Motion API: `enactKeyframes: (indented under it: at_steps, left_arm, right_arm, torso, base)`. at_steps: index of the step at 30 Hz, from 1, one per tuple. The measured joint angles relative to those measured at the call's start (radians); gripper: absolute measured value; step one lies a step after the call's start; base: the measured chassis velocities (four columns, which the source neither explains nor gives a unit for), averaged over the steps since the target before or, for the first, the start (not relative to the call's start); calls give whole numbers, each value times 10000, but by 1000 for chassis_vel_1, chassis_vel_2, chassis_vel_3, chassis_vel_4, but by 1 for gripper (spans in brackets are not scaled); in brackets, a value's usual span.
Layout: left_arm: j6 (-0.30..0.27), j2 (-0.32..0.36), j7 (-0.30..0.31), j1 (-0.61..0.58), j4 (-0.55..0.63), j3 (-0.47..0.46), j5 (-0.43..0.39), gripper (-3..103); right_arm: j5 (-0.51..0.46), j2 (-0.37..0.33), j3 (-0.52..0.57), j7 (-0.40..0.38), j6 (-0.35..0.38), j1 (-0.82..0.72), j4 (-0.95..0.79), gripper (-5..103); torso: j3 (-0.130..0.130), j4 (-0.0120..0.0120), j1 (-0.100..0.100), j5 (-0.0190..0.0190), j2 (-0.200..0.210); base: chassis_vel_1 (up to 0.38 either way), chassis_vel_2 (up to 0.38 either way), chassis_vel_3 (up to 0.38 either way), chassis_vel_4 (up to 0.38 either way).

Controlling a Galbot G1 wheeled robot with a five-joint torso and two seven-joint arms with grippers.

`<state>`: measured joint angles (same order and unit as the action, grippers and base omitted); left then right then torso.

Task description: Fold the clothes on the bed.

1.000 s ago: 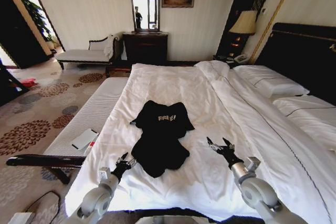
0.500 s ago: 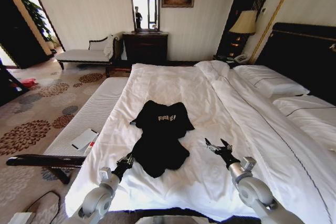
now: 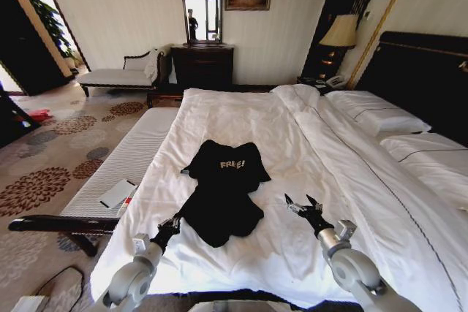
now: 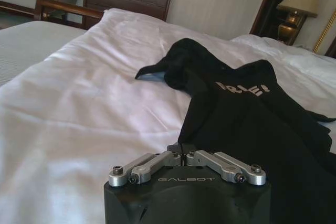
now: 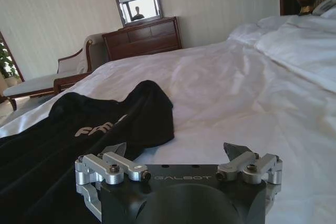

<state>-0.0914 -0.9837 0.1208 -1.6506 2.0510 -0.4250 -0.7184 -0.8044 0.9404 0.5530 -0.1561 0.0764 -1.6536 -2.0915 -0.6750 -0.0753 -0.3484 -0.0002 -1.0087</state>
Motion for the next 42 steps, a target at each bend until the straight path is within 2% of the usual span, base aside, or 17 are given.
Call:
enactKeyframes:
  at_steps: [3,7,12,14,16,17,19,22,27,42]
  left_arm:
    - [26,-12,-3,-452,289,-400,-142,0]
    - [157,-134,-141,-1644,854,-1333,-332,0]
    - [494,-272,-347,-2234,743,-1883,-312,0]
    - [523,-291,-348,-2234,697,-1891,-304,0]
    - [622,-433,-343,-2056,462,-1793,-225,0]
    - [622,-433,-343,-2056,462,-1793,-225,0]
    - [625,-512,-263,-1817,358,-1597,-104,0]
    - [589,-565,-124,-1402,261,-1262,22,0]
    - [481,-562,-13,-1085,195,-987,80,0]
    - [461,-730,-36,-1451,352,-850,417,0]
  right_arm:
    - [-63,59,-99,-2,53,-157,-170,100]
    - [-52,108,-347,74,130,-319,-329,100]
    - [-359,35,-533,201,280,-509,-405,100]
    - [-433,15,-560,223,311,-517,-405,100]
    - [-1150,-191,-755,494,651,-475,-316,100]
    - [-1150,-191,-755,494,651,-475,-316,100]
    - [-1365,-382,-873,859,810,-333,-46,100]
    - [-1282,-648,-1083,1274,920,-99,462,100]
    - [-1113,-787,-1486,1361,979,382,1072,100]
    - [-961,-985,-2716,1347,979,1662,2005,100]
  torso:
    - [-1,0,0,0,0]
    - [0,2,0,2,0]
    - [1,1,1,2,0]
    - [1,-1,1,1,0]
    - [1,1,1,2,0]
    - [1,1,1,2,0]
    - [0,4,1,0,0]
    - [0,1,0,2,0]
    - [-1,0,0,2,0]
    - [0,1,0,0,0]
  base:
    - [0,0,0,0]
    - [0,0,0,0]
    - [0,0,0,0]
    - [0,0,0,0]
    - [0,0,0,0]
    - [0,0,0,0]
    - [0,0,0,0]
    - [0,0,0,0]
    - [0,0,0,0]
    - [0,0,0,0]
